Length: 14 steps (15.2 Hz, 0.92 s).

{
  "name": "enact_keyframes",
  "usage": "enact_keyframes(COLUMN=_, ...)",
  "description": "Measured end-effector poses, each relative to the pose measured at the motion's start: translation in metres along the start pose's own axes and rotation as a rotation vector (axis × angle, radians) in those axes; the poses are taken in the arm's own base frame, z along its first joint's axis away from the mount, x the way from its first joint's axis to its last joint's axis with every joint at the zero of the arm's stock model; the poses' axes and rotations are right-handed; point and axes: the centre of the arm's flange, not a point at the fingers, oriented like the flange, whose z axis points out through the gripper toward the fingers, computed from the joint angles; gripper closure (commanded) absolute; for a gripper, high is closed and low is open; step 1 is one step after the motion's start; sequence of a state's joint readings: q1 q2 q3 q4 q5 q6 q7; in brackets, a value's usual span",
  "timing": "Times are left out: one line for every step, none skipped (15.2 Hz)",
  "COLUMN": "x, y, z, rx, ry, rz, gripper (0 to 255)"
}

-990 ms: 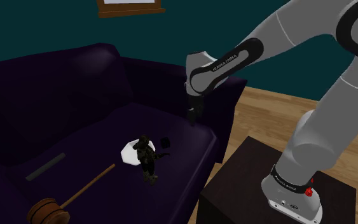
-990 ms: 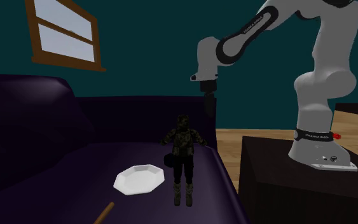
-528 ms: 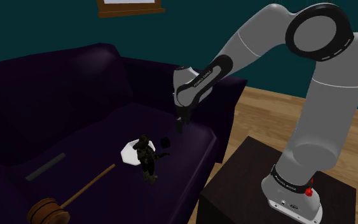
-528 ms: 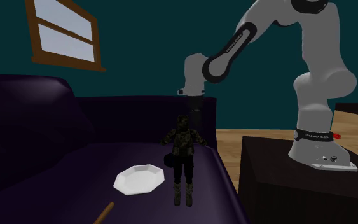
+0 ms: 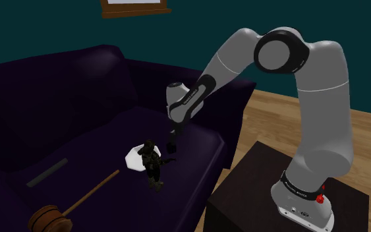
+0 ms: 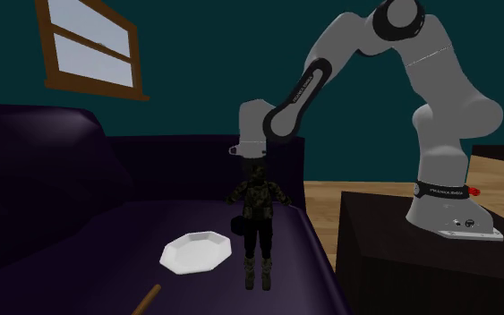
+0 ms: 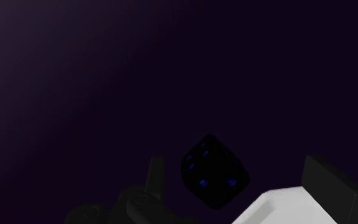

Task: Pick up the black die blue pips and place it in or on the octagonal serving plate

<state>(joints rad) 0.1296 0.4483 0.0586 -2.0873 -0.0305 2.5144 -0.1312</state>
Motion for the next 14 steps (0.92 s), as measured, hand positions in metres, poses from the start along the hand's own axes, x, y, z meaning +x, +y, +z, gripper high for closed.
enact_keyframes(x=0.01, y=0.001, z=0.01, rx=-0.002, ry=0.005, rz=-0.006, gripper=0)
enact_keyframes(x=0.019, y=0.0, z=0.02, rx=-0.003, ry=0.008, rz=-0.012, gripper=0)
enact_keyframes(x=0.028, y=-0.002, z=0.027, rx=-0.005, ry=0.011, rz=-0.018, gripper=0)
enact_keyframes(x=0.036, y=-0.002, z=0.034, rx=-0.006, ry=0.015, rz=-0.024, gripper=0)
enact_keyframes(x=0.04, y=-0.004, z=0.041, rx=-0.007, ry=0.016, rz=-0.027, gripper=0)
enact_keyframes(x=0.042, y=-0.004, z=0.048, rx=-0.007, ry=0.017, rz=-0.028, gripper=0)
enact_keyframes(x=0.044, y=-0.005, z=0.054, rx=-0.008, ry=0.018, rz=-0.029, gripper=0)
enact_keyframes(x=0.044, y=-0.005, z=0.059, rx=-0.008, ry=0.018, rz=-0.029, gripper=0)
enact_keyframes(x=0.045, y=-0.005, z=0.064, rx=-0.008, ry=0.018, rz=-0.029, gripper=0)
enact_keyframes(x=0.045, y=-0.005, z=0.069, rx=-0.008, ry=0.018, rz=-0.029, gripper=0)
enact_keyframes(x=0.044, y=-0.004, z=0.074, rx=-0.008, ry=0.018, rz=-0.029, gripper=0)
enact_keyframes(x=0.044, y=-0.004, z=0.079, rx=-0.008, ry=0.018, rz=-0.029, gripper=0)
enact_keyframes(x=0.044, y=-0.005, z=0.081, rx=-0.008, ry=0.018, rz=-0.029, gripper=0)
enact_keyframes(x=0.044, y=-0.005, z=0.082, rx=-0.008, ry=0.018, rz=-0.029, gripper=0)
